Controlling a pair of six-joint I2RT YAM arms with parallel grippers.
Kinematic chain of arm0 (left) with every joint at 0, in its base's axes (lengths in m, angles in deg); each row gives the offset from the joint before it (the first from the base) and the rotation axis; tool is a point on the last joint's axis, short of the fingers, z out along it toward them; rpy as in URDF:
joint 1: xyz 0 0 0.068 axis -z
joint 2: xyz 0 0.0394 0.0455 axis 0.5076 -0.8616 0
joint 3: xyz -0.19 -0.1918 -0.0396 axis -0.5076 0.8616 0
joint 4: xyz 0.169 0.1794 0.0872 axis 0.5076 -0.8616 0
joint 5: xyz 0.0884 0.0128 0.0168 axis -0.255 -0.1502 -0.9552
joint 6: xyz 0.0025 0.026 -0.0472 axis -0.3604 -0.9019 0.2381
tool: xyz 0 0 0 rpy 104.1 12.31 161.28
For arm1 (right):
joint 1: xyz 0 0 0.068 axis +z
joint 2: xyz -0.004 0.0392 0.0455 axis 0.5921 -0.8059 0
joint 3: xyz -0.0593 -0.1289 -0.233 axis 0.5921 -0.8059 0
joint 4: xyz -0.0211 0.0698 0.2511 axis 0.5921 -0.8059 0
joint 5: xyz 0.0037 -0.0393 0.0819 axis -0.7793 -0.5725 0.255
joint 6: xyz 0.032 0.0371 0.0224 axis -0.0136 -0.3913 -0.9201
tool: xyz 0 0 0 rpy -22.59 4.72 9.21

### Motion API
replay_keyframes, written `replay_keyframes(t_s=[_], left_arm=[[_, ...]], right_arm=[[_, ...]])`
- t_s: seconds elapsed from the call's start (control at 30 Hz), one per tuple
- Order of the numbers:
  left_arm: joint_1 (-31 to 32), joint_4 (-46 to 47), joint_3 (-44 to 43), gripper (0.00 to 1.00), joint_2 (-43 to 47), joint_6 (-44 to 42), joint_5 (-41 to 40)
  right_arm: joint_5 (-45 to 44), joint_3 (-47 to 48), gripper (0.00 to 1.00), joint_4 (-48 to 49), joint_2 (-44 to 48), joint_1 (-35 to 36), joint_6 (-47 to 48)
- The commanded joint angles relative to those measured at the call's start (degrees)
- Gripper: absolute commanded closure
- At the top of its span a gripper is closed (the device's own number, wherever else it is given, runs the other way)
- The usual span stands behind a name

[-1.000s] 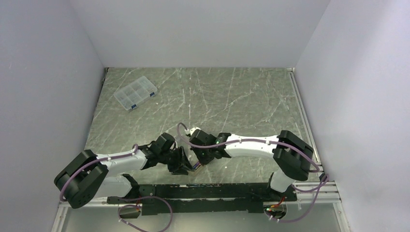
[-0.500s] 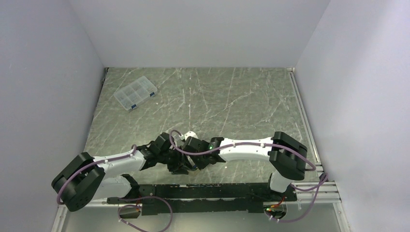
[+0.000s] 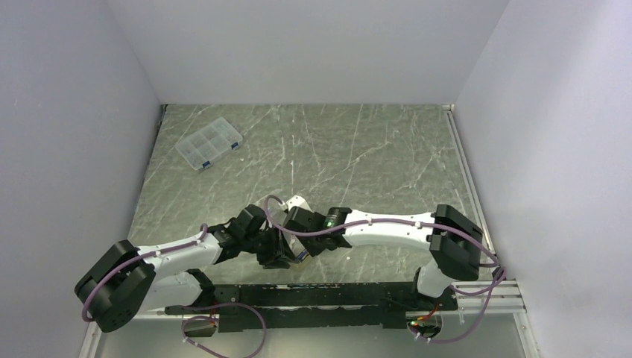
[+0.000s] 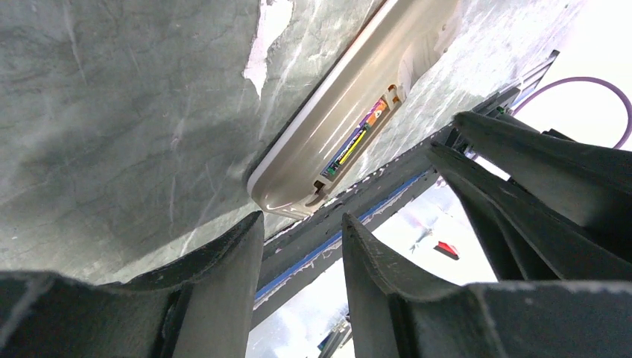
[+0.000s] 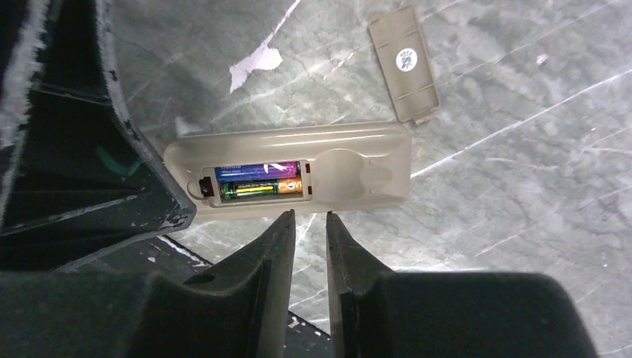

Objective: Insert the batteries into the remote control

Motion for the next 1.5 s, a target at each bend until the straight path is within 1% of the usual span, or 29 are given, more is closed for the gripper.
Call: replay_keyframes(t_s=[0.0, 0.13, 0.27, 0.37, 0.4, 0.47, 0.5, 0.6, 0.67, 0.7, 0.77, 0.8, 0.83, 0.9, 1.03, 1.2, 1.33, 1.47], left_arm=[[0.3, -1.1, -0.7, 0.52, 1.0, -1.4, -0.5], [0.3, -4.6, -2.1, 0.52, 2.5, -2.7, -2.2], [0.3, -9.9, -3.9, 0.51, 4.7, -4.4, -4.3], [0.3, -12.4, -4.9, 0.51, 6.0, -4.9, -5.2], [0.3, -13.0, -5.2, 0.51, 6.3, -5.1, -5.4], [0.3, -14.2, -5.7, 0.51, 6.8, -5.4, -5.8], [0.3, -14.8, -6.1, 0.51, 7.0, -5.6, -6.0], [0.3, -16.3, -7.0, 0.50, 7.4, -6.2, -6.6], [0.3, -17.5, -7.7, 0.49, 7.6, -6.8, -7.0], [0.3, -18.0, -7.9, 0.49, 7.6, -7.0, -7.2], [0.3, -18.7, -8.4, 0.49, 7.7, -7.3, -7.5], [0.3, -18.9, -8.6, 0.48, 7.7, -7.5, -7.6], [0.3, -19.1, -8.8, 0.48, 7.7, -7.6, -7.8], [0.3, -19.5, -9.0, 0.48, 7.6, -7.8, -7.9], [0.3, -19.6, -9.2, 0.47, 7.2, -7.9, -7.9], [0.3, -19.6, -9.3, 0.47, 7.1, -8.0, -8.0], [0.3, -19.6, -9.4, 0.47, 6.8, -8.1, -7.9], [0.3, -19.1, -9.4, 0.47, 6.5, -8.2, -7.6]], right_arm=[[-2.3, 2.6, 0.75, -0.1, 4.2, -1.6, 1.8], [-0.6, 2.8, 0.74, 0.3, 5.1, -4.5, 3.8], [0.0, 2.0, 0.65, 2.8, 6.7, -6.9, 5.3], [2.7, 0.6, 0.63, 6.1, 7.8, -9.1, 6.8], [3.5, 0.3, 0.65, 7.0, 7.9, -10.0, 7.2], [5.2, -0.3, 0.73, 8.4, 8.0, -12.3, 8.0], [4.6, -0.5, 0.79, 9.2, 7.7, -13.2, 7.6], [7.0, 1.2, 0.82, 7.5, 5.1, -16.1, 9.1], [7.9, 1.3, 0.82, 8.0, 4.0, -16.7, 10.8], [7.8, 0.8, 0.78, 8.8, 4.0, -16.7, 11.3], [7.8, -0.5, 0.62, 10.7, 3.9, -16.9, 12.0], [8.2, -0.9, 0.58, 11.5, 3.7, -17.0, 12.3], [8.8, -1.2, 0.55, 12.1, 3.4, -17.1, 12.4], [10.1, -1.4, 0.53, 13.2, 2.6, -17.4, 12.8], [11.2, -0.5, 0.53, 13.0, -0.2, -17.9, 13.2], [9.6, 1.0, 0.61, 10.5, -3.7, -18.1, 12.3], [9.2, 0.9, 0.62, 9.8, -5.0, -18.2, 10.6], [10.8, 0.1, 0.64, 10.2, -5.7, -18.2, 8.5]])
